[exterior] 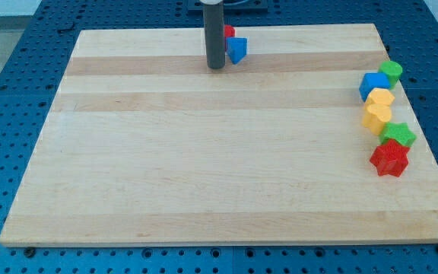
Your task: Point your arm towards the green circle
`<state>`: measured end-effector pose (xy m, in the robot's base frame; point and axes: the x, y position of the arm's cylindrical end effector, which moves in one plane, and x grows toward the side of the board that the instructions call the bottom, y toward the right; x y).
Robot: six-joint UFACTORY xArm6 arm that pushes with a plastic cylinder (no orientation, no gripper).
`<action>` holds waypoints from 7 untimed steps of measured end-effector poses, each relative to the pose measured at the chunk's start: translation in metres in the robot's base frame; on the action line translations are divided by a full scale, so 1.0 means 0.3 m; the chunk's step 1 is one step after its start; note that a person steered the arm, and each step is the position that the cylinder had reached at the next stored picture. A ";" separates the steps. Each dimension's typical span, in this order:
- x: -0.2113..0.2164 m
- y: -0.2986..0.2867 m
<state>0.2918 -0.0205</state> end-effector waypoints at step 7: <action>-0.041 0.708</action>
<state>0.2796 0.1919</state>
